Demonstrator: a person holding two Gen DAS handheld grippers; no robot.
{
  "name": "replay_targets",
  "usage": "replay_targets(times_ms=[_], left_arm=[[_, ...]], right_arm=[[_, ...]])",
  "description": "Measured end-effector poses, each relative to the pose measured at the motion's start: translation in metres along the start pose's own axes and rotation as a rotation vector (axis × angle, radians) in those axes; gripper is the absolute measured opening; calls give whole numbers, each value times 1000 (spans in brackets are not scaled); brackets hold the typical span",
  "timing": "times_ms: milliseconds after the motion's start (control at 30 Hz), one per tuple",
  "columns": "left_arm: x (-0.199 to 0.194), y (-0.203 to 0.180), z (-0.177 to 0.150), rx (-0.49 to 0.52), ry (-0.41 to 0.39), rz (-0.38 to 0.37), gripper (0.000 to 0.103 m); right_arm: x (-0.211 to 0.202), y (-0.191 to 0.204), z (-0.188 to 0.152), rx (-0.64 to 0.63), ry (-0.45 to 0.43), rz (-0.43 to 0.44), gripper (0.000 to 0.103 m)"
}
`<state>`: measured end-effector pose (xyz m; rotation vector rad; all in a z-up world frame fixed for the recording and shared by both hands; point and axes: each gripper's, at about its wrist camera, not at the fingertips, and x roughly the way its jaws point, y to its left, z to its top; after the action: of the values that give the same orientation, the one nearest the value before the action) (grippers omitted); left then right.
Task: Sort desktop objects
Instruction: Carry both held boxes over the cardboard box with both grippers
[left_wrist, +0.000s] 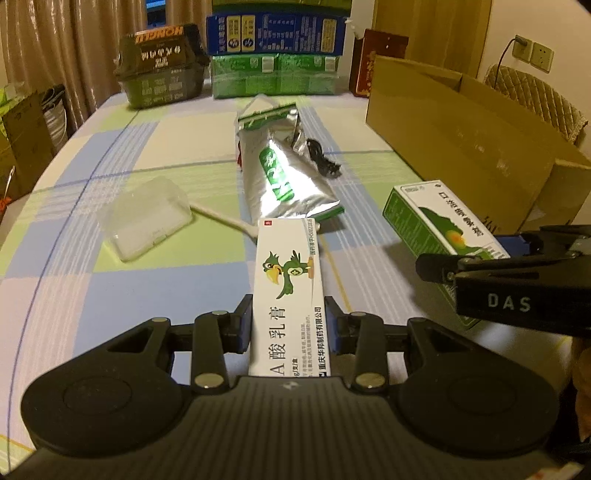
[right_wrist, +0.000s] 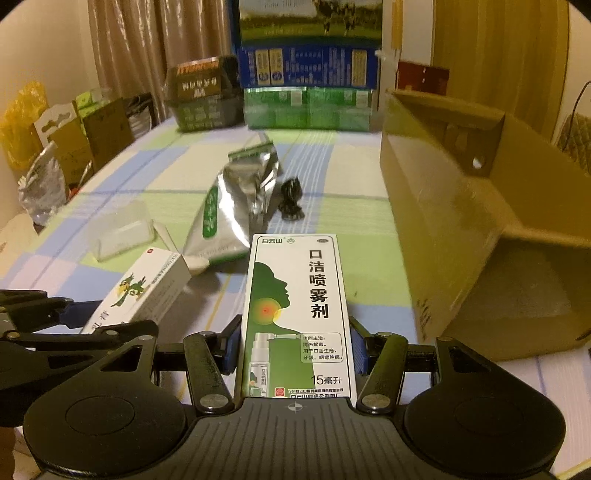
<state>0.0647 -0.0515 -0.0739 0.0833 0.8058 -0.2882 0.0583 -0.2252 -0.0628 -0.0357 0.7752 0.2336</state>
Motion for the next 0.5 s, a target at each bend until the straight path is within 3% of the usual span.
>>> replay_targets(times_ms=[500], left_arm=[[-51, -33, 32, -9, -67, 11, 33]], right_arm=[[-75, -27, 33, 27, -80, -7, 53]])
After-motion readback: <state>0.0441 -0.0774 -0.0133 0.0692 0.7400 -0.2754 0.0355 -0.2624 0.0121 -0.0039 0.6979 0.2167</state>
